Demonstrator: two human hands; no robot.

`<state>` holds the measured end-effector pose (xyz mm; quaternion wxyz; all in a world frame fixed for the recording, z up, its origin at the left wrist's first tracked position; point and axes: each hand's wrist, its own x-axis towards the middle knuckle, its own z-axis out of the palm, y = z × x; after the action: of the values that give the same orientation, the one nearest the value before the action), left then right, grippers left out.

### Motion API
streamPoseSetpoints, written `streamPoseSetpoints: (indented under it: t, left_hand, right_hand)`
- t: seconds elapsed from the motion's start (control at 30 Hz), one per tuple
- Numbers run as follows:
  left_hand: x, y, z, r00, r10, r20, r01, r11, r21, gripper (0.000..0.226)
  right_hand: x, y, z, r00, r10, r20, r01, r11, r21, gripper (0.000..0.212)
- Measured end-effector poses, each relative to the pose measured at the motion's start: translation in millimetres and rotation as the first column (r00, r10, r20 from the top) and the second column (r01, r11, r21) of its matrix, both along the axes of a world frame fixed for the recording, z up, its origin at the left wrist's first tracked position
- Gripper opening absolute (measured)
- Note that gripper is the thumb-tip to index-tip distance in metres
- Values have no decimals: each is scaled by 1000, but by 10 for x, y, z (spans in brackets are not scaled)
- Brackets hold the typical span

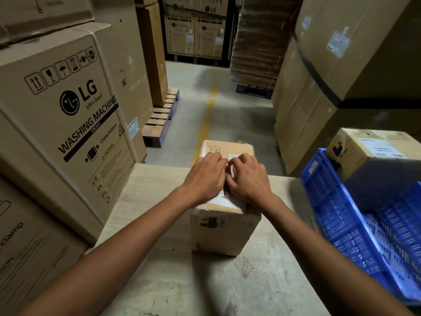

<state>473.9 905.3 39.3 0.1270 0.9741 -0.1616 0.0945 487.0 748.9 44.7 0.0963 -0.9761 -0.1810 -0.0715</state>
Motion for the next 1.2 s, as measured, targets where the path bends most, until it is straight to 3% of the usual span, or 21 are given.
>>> streamPoseSetpoints:
  t: [0.13, 0.23, 0.37, 0.53, 0.63, 0.83, 0.93, 1.03, 1.1, 1.2]
  left_hand:
    - [136, 4, -104, 982, 62, -180, -47, 995, 87, 55]
    - [237, 48, -74, 996, 54, -67, -45, 991, 125, 48]
    - [453, 59, -13, 997, 75, 33, -74, 997, -21, 32]
    - [699, 114, -105, 968, 129, -215, -170, 968, -184, 61]
    - [766, 179, -124, 965, 127, -232, -186, 949, -254, 62]
    - [587, 99, -60, 897, 415, -153, -433, 896, -103, 53]
    - [425, 74, -40, 863, 496, -97, -504, 860, -81, 52]
    - [301, 84, -124, 871, 485, -84, -491, 846, -206, 48]
    - [255, 90, -236, 860, 487, -154, -503, 753, -425, 40]
    - [202, 74, -332, 816, 448, -366, -556, 432, -710, 23]
  right_hand:
    - [-20, 19, -65, 999, 47, -17, -47, 998, 29, 52]
    - [-9, 0, -67, 999, 45, -25, -45, 999, 0, 44]
    - [-70, 107, -121, 997, -26, -67, 25, 1000, -6, 43]
    - [-435, 311, -176, 980, -165, -114, 173, 983, 63, 56]
    - [-567, 334, -210, 983, -179, -31, 181, 979, 96, 60]
    - [-137, -290, -112, 990, -5, 144, -35, 962, 272, 19]
    - [87, -689, -44, 988, -135, 70, 122, 978, 169, 24]
    - [183, -902, -12, 917, -398, 33, 395, 916, 74, 47]
    - [142, -876, -8, 800, -590, -113, 601, 785, 152, 64]
    - [24, -807, -98, 681, -635, -366, 732, 570, 373, 62]
